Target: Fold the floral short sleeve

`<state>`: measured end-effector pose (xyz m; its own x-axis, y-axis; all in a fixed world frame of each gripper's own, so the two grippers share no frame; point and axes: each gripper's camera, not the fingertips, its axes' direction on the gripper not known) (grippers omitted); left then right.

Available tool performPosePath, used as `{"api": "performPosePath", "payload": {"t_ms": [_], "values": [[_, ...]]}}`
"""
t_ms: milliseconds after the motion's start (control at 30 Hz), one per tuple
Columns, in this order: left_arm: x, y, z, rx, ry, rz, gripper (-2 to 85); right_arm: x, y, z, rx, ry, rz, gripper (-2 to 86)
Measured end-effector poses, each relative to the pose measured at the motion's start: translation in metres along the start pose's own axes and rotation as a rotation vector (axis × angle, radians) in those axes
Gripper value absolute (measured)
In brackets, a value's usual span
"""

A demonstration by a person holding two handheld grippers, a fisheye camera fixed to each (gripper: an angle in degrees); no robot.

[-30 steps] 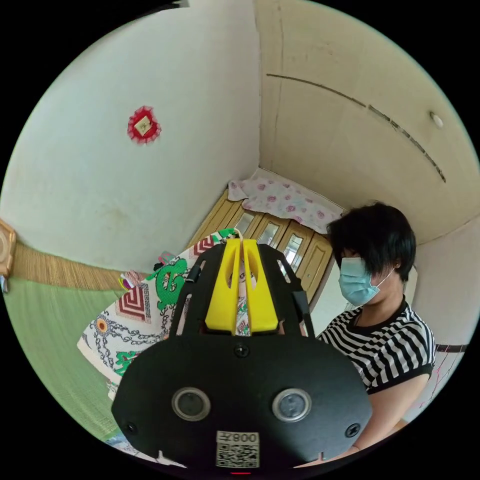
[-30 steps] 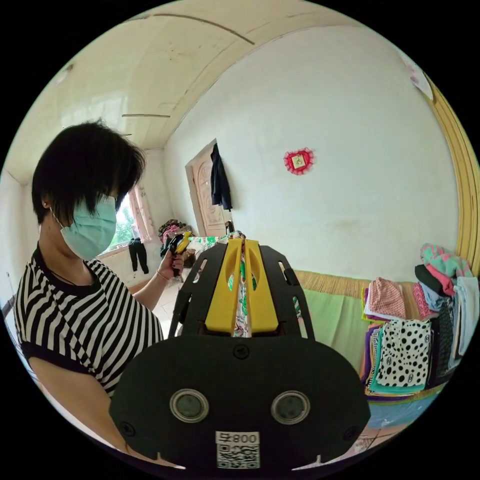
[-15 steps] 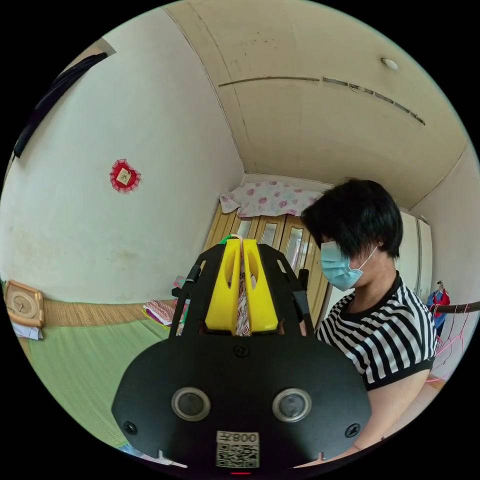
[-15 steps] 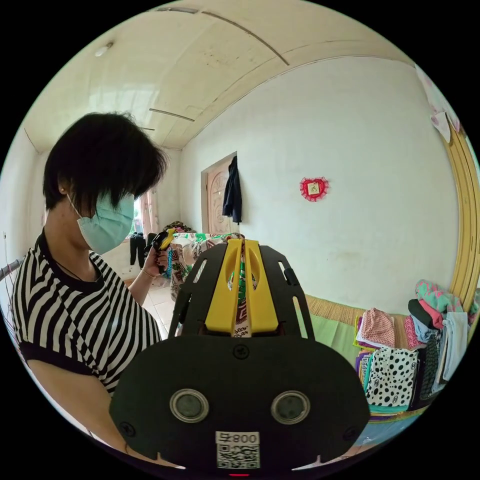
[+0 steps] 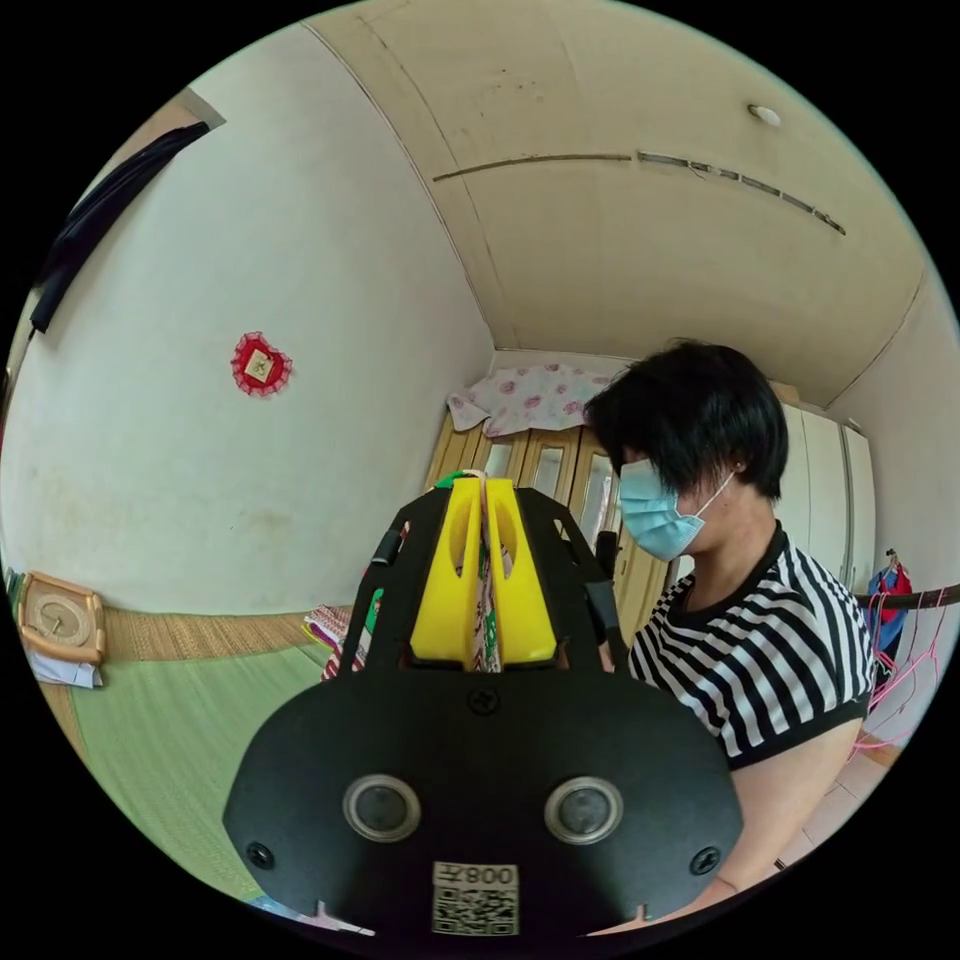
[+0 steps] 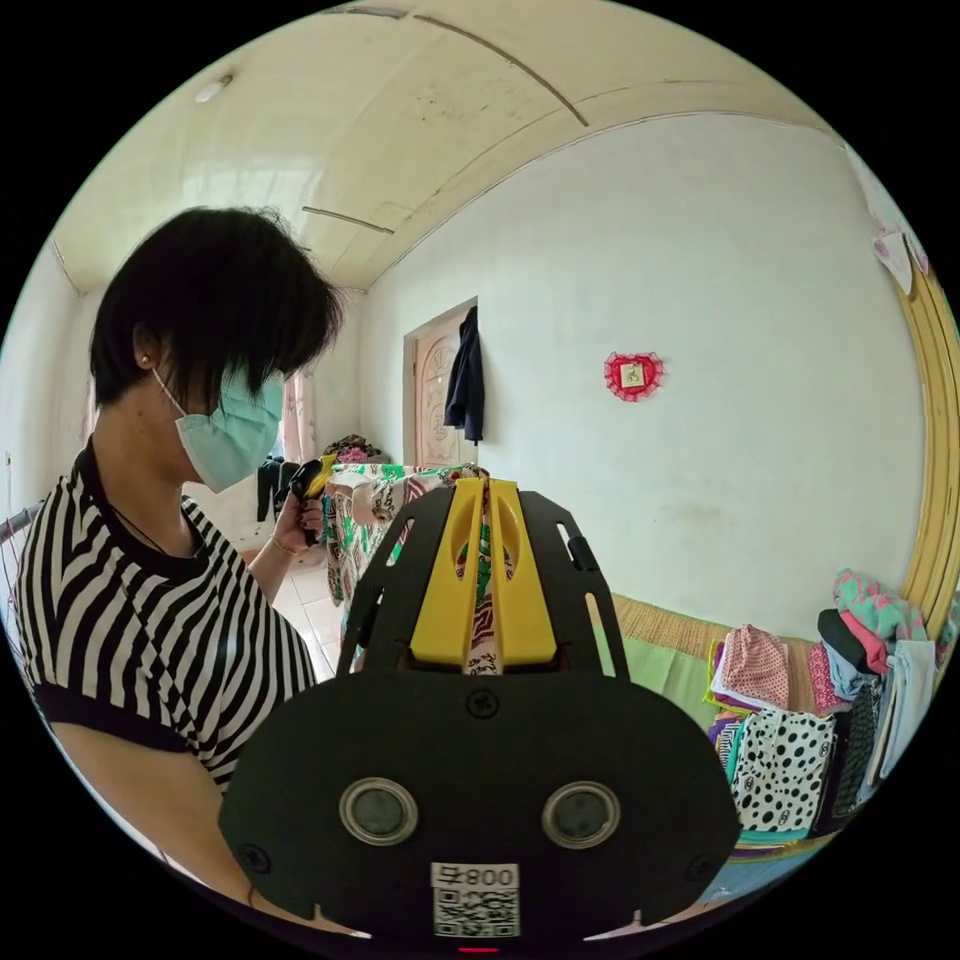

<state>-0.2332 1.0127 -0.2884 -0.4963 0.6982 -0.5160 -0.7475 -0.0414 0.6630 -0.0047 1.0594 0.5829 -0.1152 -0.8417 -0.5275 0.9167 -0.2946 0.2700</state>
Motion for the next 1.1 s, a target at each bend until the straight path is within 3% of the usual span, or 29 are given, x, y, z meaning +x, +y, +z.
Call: {"api": "performPosePath", "payload": {"t_ms": [367,633,900,1100], "values": [[-0.183,-0.042,0.058,-0.037,-0.021,-0.137,0.6,0.182,-0.034,0.131,-0.113,-0.005,0.108,0.4],[-0.466,-0.042,0.137,-0.209,-0.237,-0.352,1.2,0.397,-0.032,0.307,-0.304,0.018,0.224,0.4],[-0.766,0.071,0.197,-0.563,-0.513,-0.72,6.6,0.705,0.093,0.565,-0.745,0.089,0.622,0.8],[-0.819,0.142,0.15,-0.706,-0.588,-0.806,8.4,0.798,0.192,0.594,-0.933,0.192,0.737,3.4]]}}
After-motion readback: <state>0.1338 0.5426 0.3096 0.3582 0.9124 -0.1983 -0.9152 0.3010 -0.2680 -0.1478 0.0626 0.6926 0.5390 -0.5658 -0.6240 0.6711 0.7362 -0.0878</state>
